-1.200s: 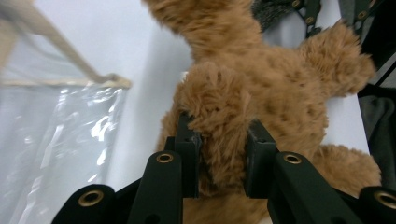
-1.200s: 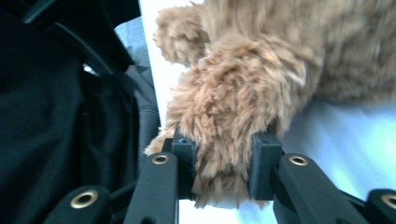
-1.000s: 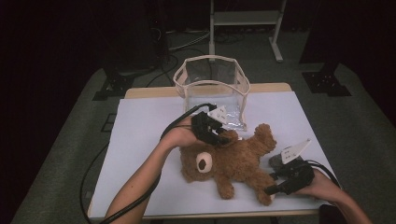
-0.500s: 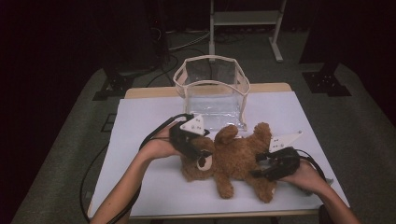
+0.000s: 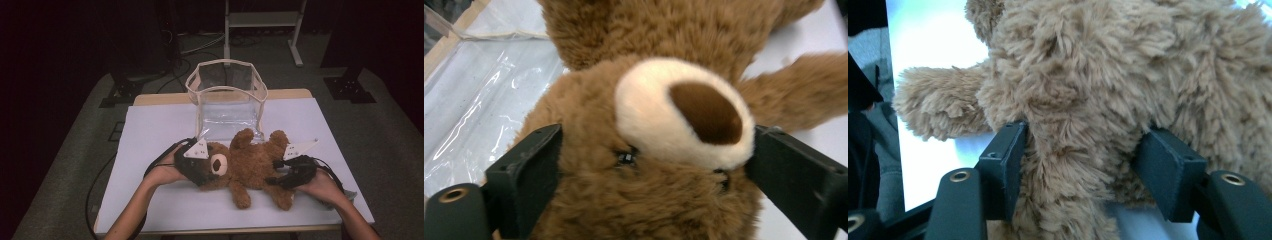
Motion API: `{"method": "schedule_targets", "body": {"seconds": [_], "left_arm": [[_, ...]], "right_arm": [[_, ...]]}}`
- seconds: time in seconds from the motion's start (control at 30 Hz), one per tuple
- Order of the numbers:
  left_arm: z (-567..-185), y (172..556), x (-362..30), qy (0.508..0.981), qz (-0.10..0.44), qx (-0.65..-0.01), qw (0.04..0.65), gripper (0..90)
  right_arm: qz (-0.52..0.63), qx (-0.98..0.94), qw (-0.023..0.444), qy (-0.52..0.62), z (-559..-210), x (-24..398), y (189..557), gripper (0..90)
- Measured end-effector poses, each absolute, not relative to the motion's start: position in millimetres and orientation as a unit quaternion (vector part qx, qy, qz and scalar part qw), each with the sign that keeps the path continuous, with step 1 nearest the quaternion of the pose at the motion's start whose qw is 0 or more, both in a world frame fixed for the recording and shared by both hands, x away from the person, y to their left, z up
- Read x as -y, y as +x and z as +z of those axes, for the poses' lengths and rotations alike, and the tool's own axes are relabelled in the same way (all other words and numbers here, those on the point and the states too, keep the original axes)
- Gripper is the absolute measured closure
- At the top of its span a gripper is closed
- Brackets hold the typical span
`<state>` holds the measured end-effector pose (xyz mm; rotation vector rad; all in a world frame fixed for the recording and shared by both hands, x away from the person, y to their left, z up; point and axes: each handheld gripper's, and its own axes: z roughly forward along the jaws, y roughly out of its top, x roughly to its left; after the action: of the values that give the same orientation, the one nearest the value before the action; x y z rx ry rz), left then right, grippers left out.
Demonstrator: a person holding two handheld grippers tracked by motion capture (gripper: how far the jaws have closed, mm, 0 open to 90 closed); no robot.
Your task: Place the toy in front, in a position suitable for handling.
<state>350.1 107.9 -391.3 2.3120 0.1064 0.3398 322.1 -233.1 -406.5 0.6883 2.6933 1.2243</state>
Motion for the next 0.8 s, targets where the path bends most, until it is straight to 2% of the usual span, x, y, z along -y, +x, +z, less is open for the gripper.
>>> {"method": "schedule_targets", "body": {"seconds": [0.2, 0.3, 0.4, 0.43, 0.47, 0.5, 0.57, 0.6, 0.63, 0.8], "left_arm": [[-404, 355, -103, 0.901, 0.144, -0.053, 0.407, 3.2], [-402, 355, -102, 0.903, 0.146, -0.064, 0.399, 12.9], [-401, 353, -103, 0.904, 0.154, -0.06, 0.394, 24.0], [-400, 350, -102, 0.903, 0.162, -0.059, 0.394, 27.6], [-400, 350, -102, 0.903, 0.162, -0.059, 0.394, 30.6], [-400, 347, -102, 0.9, 0.174, -0.055, 0.395, 33.0], [-398, 347, -102, 0.9, 0.174, -0.061, 0.395, 35.1], [-398, 347, -102, 0.9, 0.174, -0.061, 0.395, 35.5], [-394, 347, -103, 0.899, 0.173, -0.066, 0.398, 35.8], [-377, 344, -110, 0.895, 0.16, -0.079, 0.41, 35.7]], "right_arm": [[0.4, -0.885, 0.061, 0.228, -410, 230, 325, 33.6], [0.402, -0.884, 0.063, 0.229, -412, 228, 325, 34.6], [0.402, -0.884, 0.065, 0.23, -413, 228, 324, 39.6], [0.404, -0.881, 0.069, 0.236, -413, 227, 324, 49.7], [0.404, -0.881, 0.069, 0.236, -413, 227, 324, 49.7], [0.406, -0.879, 0.072, 0.238, -413, 227, 323, 62.8], [0.409, -0.878, 0.074, 0.237, -410, 226, 324, 69.8], [0.409, -0.878, 0.074, 0.237, -410, 226, 324, 69.8], [0.417, -0.874, 0.07, 0.238, -406, 227, 325, 74.5], [0.43, -0.872, 0.048, 0.228, -384, 226, 324, 75.0]]}}
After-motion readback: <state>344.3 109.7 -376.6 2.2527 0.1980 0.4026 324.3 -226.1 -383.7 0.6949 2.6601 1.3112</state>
